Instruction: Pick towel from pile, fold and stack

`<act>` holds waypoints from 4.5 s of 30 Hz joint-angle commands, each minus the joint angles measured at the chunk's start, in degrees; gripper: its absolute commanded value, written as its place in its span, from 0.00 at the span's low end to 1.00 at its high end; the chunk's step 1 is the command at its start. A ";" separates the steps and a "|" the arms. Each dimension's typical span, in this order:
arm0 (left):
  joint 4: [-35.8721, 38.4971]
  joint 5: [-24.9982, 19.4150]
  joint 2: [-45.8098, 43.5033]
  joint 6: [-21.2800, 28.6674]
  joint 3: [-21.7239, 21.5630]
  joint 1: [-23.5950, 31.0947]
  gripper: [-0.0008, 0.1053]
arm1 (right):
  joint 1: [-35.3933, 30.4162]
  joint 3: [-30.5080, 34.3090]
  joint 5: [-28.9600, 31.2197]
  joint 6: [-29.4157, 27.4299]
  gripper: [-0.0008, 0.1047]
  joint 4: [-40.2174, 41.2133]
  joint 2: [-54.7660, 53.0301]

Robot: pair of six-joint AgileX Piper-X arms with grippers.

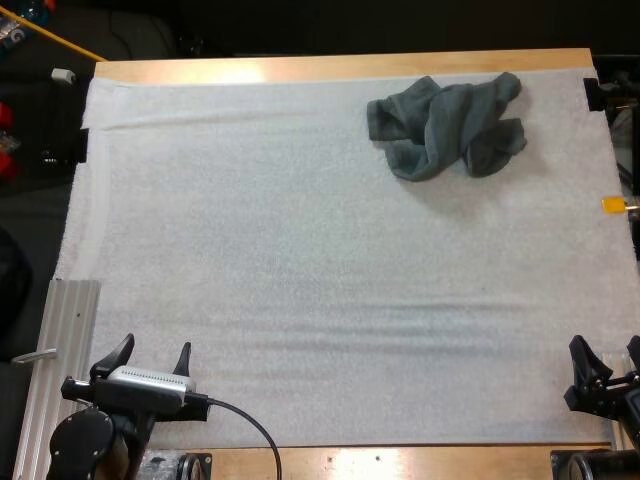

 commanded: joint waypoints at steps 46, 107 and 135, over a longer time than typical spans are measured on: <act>-13.67 20.71 22.67 -3.42 -9.35 -7.13 0.61 | 1.05 -22.43 -21.14 -0.21 0.68 -23.49 51.61; -13.53 20.71 23.30 -2.79 -9.35 -7.13 0.61 | 12.71 -44.66 -13.89 29.80 0.01 -45.90 107.60; -13.53 20.61 23.30 -2.61 -9.35 -7.13 0.61 | 12.71 -44.66 -18.46 15.08 0.01 -19.66 73.48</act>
